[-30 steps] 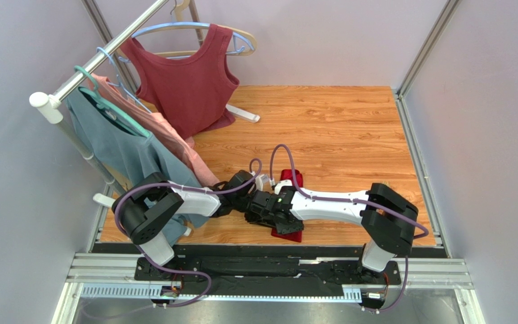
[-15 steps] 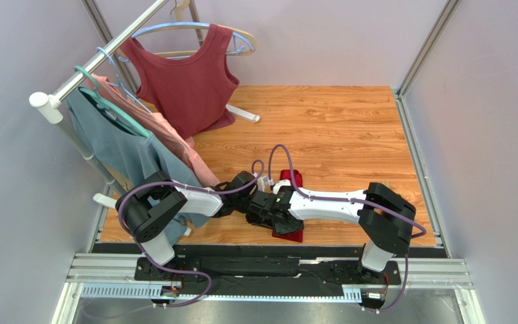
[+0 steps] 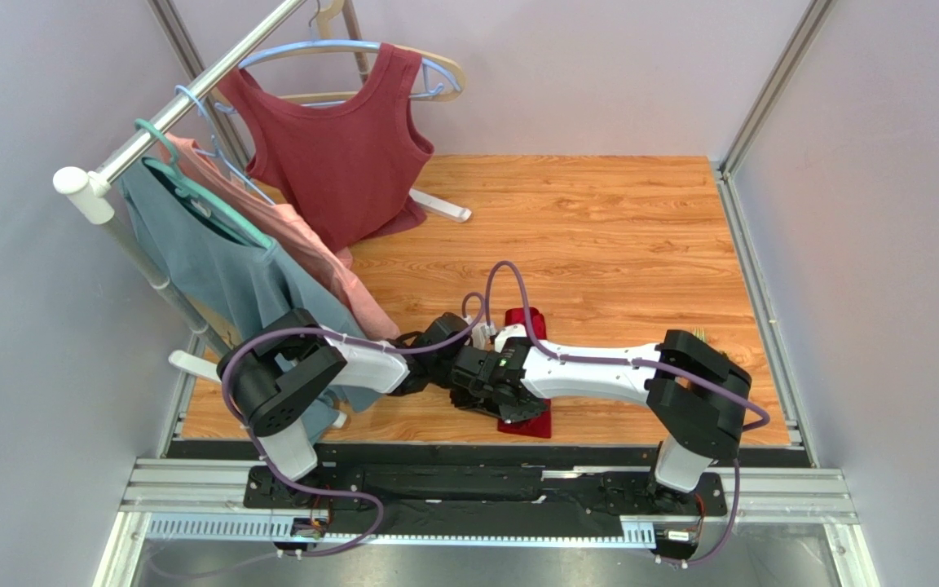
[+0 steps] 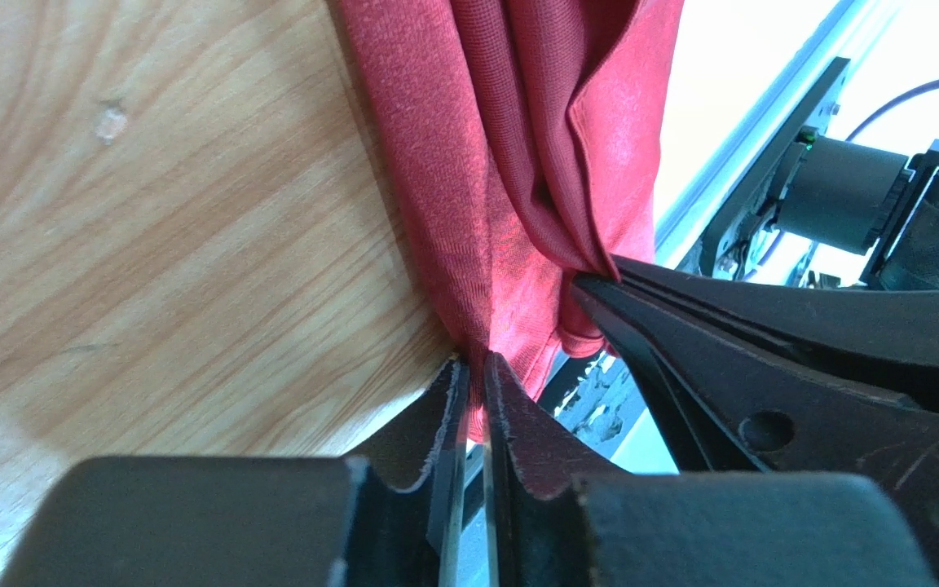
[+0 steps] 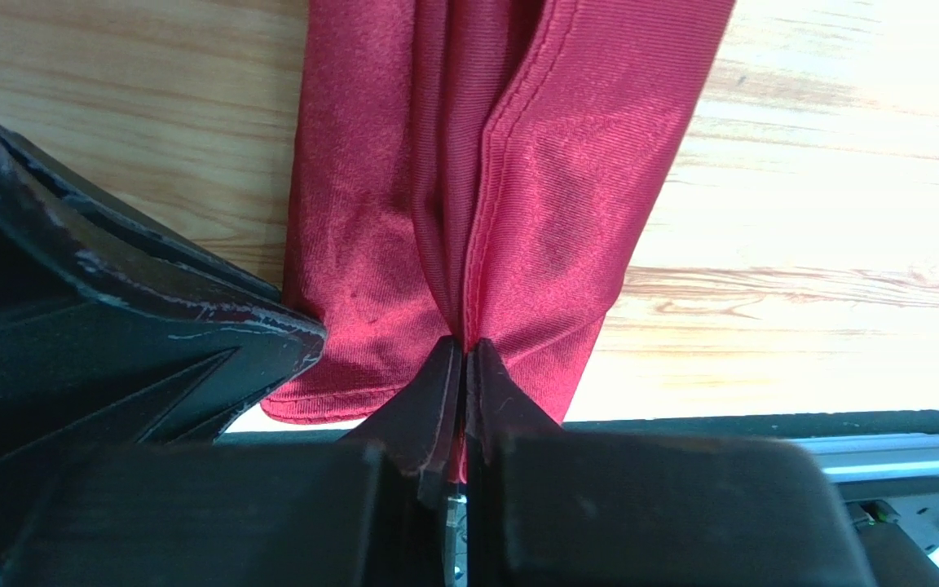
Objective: Fold the napkin into a case and place the utensils inside
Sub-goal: Grasp the top corner of the smaller rectangle folded napkin from the folded napkin.
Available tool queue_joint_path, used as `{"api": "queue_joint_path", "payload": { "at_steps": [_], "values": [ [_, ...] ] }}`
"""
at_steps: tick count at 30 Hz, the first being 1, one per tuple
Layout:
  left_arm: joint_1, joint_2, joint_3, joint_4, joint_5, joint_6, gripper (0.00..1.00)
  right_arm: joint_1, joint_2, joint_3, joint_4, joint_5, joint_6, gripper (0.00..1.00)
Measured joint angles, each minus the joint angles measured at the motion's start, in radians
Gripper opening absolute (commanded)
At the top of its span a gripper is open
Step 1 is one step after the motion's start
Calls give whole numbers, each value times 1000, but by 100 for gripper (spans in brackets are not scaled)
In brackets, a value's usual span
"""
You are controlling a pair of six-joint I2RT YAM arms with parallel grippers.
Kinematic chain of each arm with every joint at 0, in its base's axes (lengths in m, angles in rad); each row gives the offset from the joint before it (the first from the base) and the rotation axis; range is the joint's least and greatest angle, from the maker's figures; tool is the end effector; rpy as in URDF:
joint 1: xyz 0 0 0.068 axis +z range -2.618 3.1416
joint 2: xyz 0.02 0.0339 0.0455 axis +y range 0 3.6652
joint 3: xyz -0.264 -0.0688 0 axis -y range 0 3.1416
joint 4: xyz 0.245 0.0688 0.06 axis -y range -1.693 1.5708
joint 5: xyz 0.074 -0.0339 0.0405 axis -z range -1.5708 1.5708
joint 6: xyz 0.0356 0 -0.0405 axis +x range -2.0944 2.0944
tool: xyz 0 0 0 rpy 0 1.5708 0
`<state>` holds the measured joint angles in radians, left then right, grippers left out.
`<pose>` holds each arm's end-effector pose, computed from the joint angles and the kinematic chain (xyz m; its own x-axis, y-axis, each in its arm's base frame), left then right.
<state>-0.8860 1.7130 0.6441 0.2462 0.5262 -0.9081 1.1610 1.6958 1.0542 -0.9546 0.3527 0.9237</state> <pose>0.1754 -0.2430 0.1121 -0.9836 0.1267 -0.1283 0.1795 0.6213 -0.7628 0.1238 0.2541 0.1695 -0.9296 -0.2609 -0.2602 -0.2033 0.9521 -0.2285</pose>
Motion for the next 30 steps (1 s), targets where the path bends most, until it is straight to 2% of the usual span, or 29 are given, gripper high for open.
{"api": "queue_joint_path", "payload": {
  "at_steps": [10, 17, 23, 25, 27, 30],
  "values": [
    [-25, 8, 0, 29, -18, -26, 1, 0, -79, 21, -13, -7, 0, 0],
    [-35, 10, -5, 52, -39, -53, 0, -57, -130, -17, 108, -92, -1, 0],
    [-36, 1, -32, 89, -53, -76, 0, -99, -131, -114, 233, -151, -1, 0],
    [-36, -2, -37, 95, -57, -82, 5, -111, -134, -161, 287, -169, -1, 0],
    [-36, -2, -41, 101, -57, -84, 15, -121, -147, -194, 329, -188, -3, 0],
    [-36, -8, -49, 105, -61, -84, 22, -130, -174, -234, 386, -204, -8, 0]
  ]
}}
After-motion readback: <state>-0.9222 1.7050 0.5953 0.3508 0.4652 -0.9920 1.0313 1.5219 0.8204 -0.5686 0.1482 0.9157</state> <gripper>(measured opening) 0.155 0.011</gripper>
